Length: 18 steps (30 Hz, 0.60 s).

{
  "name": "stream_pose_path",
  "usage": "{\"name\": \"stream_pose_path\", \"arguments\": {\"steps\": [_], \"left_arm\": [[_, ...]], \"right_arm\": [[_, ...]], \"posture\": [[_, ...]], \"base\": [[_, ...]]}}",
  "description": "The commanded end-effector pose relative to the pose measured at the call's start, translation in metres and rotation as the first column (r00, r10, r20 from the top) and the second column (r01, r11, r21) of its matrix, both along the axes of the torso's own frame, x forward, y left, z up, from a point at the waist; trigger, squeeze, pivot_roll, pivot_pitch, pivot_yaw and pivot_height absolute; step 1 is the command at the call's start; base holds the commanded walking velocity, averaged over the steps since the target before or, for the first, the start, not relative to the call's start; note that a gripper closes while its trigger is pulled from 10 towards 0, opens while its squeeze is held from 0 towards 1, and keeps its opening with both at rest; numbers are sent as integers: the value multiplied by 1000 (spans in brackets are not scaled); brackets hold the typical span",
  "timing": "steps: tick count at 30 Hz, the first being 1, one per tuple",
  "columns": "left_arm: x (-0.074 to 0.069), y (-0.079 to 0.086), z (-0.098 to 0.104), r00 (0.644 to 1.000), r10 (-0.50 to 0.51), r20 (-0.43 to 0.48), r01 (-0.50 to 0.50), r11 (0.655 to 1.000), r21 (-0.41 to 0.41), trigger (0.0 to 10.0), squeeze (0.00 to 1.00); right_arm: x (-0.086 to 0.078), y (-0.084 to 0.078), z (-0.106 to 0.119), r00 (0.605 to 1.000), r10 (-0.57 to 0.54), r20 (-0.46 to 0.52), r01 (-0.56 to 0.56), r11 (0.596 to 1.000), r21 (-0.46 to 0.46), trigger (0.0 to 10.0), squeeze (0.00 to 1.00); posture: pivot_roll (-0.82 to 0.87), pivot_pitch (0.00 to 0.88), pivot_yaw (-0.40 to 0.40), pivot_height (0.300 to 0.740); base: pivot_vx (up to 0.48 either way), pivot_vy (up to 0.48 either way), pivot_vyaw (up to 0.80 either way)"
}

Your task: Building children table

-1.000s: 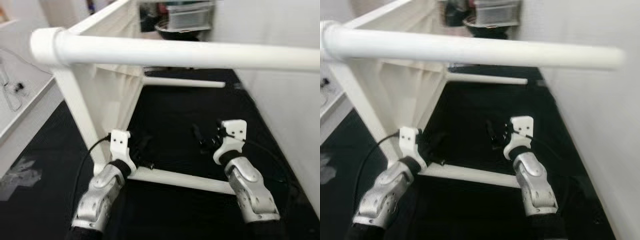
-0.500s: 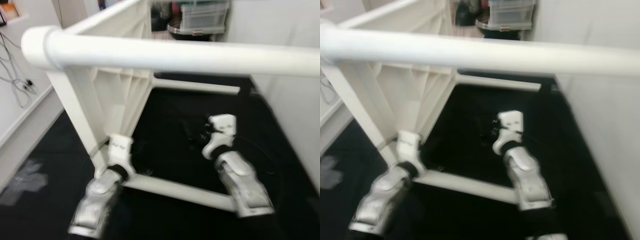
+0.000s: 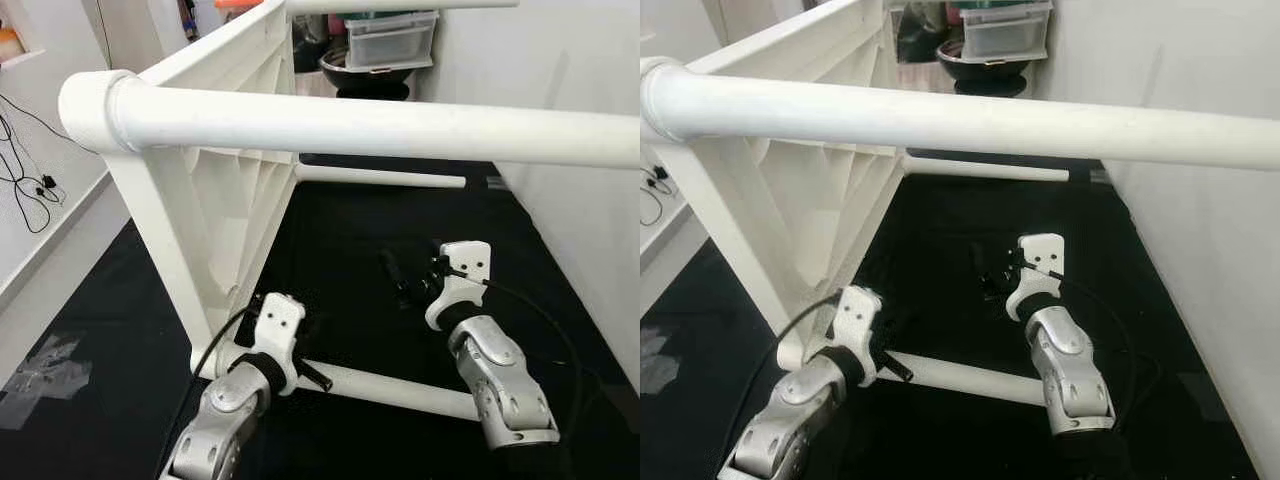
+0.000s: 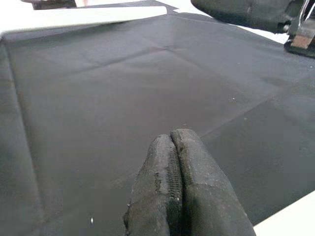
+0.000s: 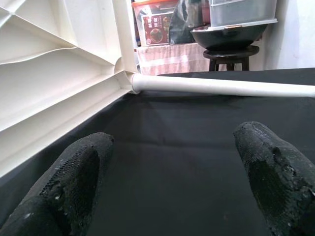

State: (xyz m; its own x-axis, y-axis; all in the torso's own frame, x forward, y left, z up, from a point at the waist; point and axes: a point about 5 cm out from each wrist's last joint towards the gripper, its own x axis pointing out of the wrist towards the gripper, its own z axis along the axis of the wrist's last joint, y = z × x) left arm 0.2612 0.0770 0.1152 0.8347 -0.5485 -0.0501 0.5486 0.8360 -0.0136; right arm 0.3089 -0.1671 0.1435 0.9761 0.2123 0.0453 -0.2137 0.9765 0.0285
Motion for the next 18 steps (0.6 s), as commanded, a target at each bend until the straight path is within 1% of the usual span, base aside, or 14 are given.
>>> {"name": "stream_pose_path", "arguments": {"steps": [1, 2, 4, 7, 9, 11, 12, 13, 14, 15, 18], "left_arm": [[-10, 7, 0, 999, 47, 23, -48, 997, 57, 10000, 0], [-13, 9, 1, 998, 62, 32, -64, 996, 66, 10000, 0], [-13, 9, 1, 998, 62, 32, -64, 996, 66, 10000, 0], [-28, 24, 2, 988, 138, 69, -144, 984, 100, 10000, 0], [-28, 24, 2, 988, 138, 69, -144, 984, 100, 10000, 0], [-37, 33, 5, 978, 189, 83, -198, 974, 111, 10000, 0], [-37, 33, 5, 978, 189, 83, -198, 974, 111, 10000, 0], [-41, 36, 6, 972, 216, 92, -226, 968, 110, 10000, 0], [-41, 36, 6, 972, 216, 92, -226, 968, 110, 10000, 0], [-44, 39, 7, 966, 238, 99, -248, 964, 101, 10000, 0], [-49, 44, 8, 957, 272, 104, -282, 955, 88, 10000, 0]], "right_arm": [[2, -4, 1, 1000, -13, -10, 13, 1000, -18, 10000, 0], [2, -6, 2, 1000, -18, -9, 18, 1000, -21, 10000, 0], [2, -6, 2, 1000, -18, -9, 18, 1000, -21, 10000, 0], [2, -19, 4, 999, -54, -6, 54, 998, -38, 10000, 0], [2, -19, 4, 999, -54, -6, 54, 998, -38, 10000, 0], [2, -27, 8, 998, -68, 14, 69, 996, -48, 10000, 0], [2, -27, 8, 998, -68, 14, 69, 996, -48, 10000, 0], [2, -29, 9, 997, -70, 21, 71, 996, -56, 10000, 0], [2, -29, 9, 997, -70, 21, 71, 996, -56, 10000, 0], [2, -30, 10, 997, -70, 25, 71, 996, -61, 10000, 0], [1, -35, 12, 997, -65, 28, 68, 993, -94, 10000, 0]], "posture": [[-64, 2, 56, 740], [-64, 2, 56, 740], [-64, 2, 56, 740], [-56, 7, 55, 740], [-56, 7, 55, 740], [-53, 10, 53, 740], [-53, 10, 53, 740], [-51, 10, 53, 740], [-51, 10, 53, 740], [-49, 11, 49, 740], [-54, 16, 41, 740]], "base": [[0, 0, 0], [0, 0, 0], [0, 0, 0], [0, 0, -537], [0, 0, -556], [0, 0, 0], [0, 0, 0], [0, 0, 0], [0, 0, 0], [0, 0, 0], [0, 0, 0]]}}
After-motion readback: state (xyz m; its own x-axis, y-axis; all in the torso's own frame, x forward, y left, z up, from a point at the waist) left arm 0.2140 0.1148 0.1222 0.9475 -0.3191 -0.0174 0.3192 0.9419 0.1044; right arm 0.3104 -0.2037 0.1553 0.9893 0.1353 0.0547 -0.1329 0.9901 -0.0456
